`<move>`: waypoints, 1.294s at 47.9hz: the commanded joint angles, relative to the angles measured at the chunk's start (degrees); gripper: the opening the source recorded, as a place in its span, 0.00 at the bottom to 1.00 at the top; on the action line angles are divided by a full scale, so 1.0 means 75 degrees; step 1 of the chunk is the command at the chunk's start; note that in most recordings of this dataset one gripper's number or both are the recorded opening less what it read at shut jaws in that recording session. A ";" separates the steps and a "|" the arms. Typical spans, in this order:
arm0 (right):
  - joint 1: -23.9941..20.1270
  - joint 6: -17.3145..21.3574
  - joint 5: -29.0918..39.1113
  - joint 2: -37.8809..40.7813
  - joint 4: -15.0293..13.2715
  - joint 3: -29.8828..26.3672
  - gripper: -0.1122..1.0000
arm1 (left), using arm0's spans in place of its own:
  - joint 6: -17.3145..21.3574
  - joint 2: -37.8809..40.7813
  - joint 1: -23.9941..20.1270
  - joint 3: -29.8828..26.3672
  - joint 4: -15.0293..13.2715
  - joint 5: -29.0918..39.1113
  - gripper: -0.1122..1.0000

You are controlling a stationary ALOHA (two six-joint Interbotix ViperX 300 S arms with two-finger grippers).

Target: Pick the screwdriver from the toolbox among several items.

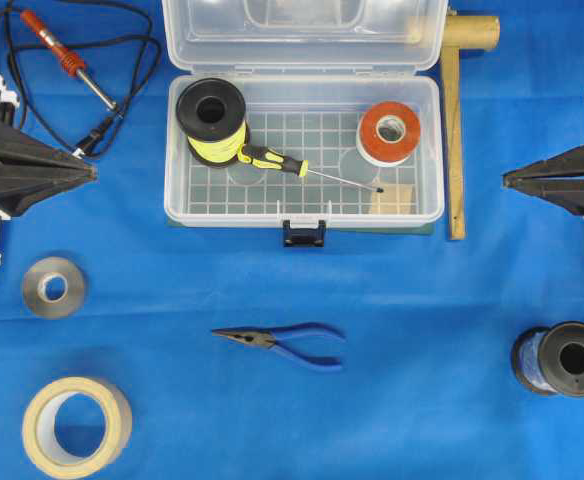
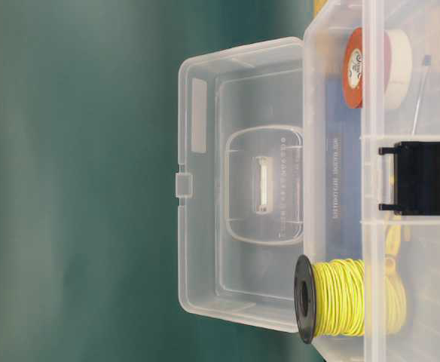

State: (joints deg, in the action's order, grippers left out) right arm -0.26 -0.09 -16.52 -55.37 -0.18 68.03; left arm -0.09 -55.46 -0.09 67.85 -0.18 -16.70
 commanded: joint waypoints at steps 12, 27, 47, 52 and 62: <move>0.0152 0.0234 0.1477 0.1066 0.0070 -0.1559 0.10 | -0.0082 0.0152 0.0129 -0.0117 -0.0270 0.0023 0.10; 0.0949 0.1113 0.3809 0.3480 0.0070 -0.3855 0.11 | -0.0082 0.0164 0.0129 -0.0105 -0.0281 0.0023 0.10; 0.1430 0.1605 0.6398 0.7066 0.0012 -0.6762 0.74 | -0.0082 0.0164 0.0129 -0.0094 -0.0281 0.0012 0.10; 0.1430 0.1688 0.6750 0.7781 0.0012 -0.7195 0.72 | -0.0094 0.0152 0.0129 -0.0094 -0.0281 0.0023 0.10; 0.1477 0.1840 0.6961 0.8988 0.0023 -0.7758 0.72 | -0.0082 0.0164 0.0129 -0.0082 -0.0281 0.0023 0.10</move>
State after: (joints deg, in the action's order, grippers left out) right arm 10.63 13.36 35.51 10.37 0.00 12.39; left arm -0.79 -54.76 0.79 67.85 -2.20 -16.26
